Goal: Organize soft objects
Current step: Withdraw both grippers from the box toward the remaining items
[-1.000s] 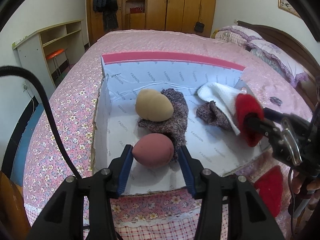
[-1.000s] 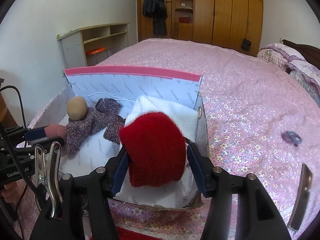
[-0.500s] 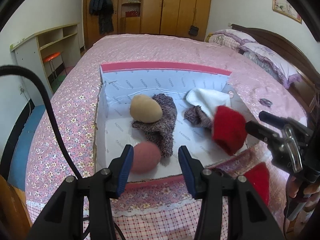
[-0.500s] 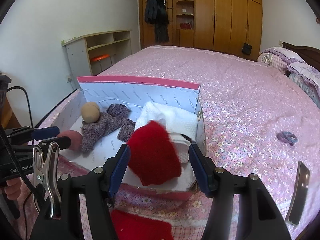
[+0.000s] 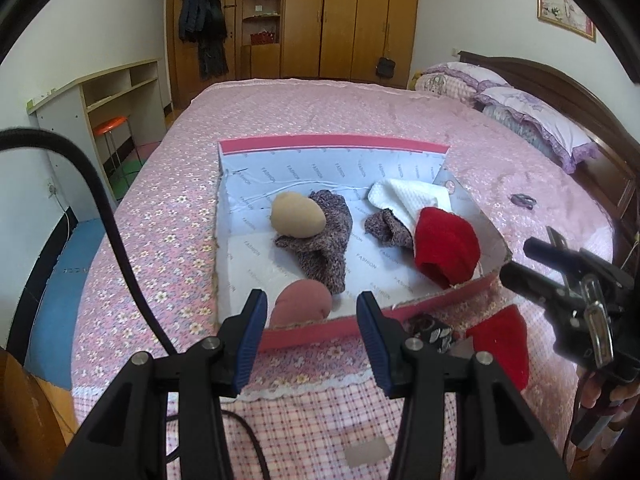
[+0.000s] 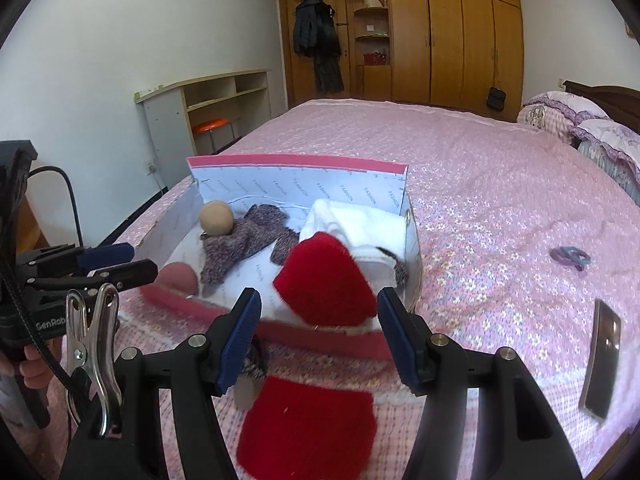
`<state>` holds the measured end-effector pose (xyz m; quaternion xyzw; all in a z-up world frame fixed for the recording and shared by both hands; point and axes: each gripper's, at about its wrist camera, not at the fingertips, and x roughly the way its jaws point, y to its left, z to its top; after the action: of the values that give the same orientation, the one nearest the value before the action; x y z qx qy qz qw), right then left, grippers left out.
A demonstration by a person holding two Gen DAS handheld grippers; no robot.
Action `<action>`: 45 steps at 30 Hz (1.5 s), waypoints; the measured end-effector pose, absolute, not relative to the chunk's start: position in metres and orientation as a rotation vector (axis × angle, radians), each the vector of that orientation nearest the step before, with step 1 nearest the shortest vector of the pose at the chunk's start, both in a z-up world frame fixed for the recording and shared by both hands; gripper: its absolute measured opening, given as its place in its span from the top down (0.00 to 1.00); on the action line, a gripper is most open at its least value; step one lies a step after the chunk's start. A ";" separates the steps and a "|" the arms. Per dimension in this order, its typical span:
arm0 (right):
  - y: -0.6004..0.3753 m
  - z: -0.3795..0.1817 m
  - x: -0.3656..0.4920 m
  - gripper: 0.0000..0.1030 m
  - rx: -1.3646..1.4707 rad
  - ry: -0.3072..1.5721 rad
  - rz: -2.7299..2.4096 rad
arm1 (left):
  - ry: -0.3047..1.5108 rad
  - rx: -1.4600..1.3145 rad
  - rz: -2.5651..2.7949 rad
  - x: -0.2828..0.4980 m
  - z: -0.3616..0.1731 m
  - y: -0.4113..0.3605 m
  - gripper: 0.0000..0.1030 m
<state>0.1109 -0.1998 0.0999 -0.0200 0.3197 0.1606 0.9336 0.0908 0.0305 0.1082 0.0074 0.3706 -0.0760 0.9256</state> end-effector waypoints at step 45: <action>-0.199 0.080 -0.003 0.40 0.022 0.680 0.363 | 0.715 -0.024 -0.038 -0.035 0.129 0.073 0.53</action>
<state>-0.0029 -0.1989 0.0804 0.0107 0.3317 0.1770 0.9265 -0.0348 0.0730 0.1291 -0.0116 0.3498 -0.0184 0.9366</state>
